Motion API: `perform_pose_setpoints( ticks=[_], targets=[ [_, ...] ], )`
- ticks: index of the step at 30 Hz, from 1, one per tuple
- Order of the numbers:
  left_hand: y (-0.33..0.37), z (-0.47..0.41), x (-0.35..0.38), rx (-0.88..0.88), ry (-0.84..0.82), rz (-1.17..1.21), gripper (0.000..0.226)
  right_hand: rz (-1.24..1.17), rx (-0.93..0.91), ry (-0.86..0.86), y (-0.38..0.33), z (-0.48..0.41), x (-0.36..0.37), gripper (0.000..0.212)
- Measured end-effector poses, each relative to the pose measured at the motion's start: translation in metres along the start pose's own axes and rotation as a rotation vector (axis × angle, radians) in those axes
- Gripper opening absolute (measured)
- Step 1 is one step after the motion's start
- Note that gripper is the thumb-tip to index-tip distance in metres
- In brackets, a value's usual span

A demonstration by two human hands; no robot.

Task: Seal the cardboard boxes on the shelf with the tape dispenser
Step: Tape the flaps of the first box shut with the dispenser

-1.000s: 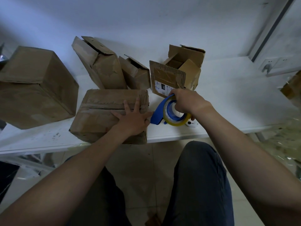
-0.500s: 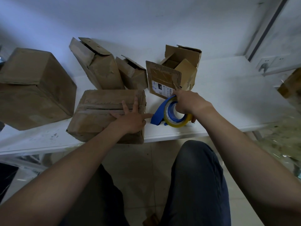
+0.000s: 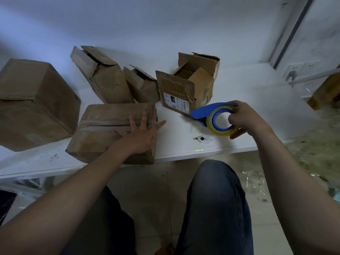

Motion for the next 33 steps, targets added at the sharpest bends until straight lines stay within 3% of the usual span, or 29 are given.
perform_pose_setpoints(
  ticks=[7, 11, 19, 23, 28, 33],
  targets=[
    [-0.004, 0.004, -0.004, -0.032, 0.123, 0.044, 0.074, -0.210, 0.173, 0.025, 0.062, -0.035, 0.002, 0.038],
    [-0.003, 0.008, -0.002, -0.096, 0.110, -0.007, 0.085, -0.243, 0.176, 0.059, 0.074, -0.048, 0.013, 0.050],
    [0.005, 0.019, -0.002, -0.022, 0.082, -0.063, 0.088, 0.062, 0.076, 0.154, 0.062, -0.050, 0.010, 0.074],
    [0.009, 0.024, 0.004, 0.061, 0.067, -0.113, 0.088, 0.255, 0.058, 0.152, 0.046, -0.032, 0.010, 0.067],
    [0.008, 0.039, 0.012, 0.191, 0.048, -0.173, 0.083, 0.555, -0.151, 0.192, -0.004, 0.003, 0.032, 0.046],
    [-0.003, 0.065, 0.024, 0.302, 0.090, -0.255, 0.081, 0.619, -0.475, 0.083, -0.069, 0.047, 0.095, 0.058]
  ],
)
Point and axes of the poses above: each hand's wrist, its own z-axis away from the middle knuckle, its own x-axis out of the palm, y = z × x, the point moved 9 cm from there along -z, towards the middle knuckle, and after that the axes turned 2 degrees about x, right-handed, at the moved point
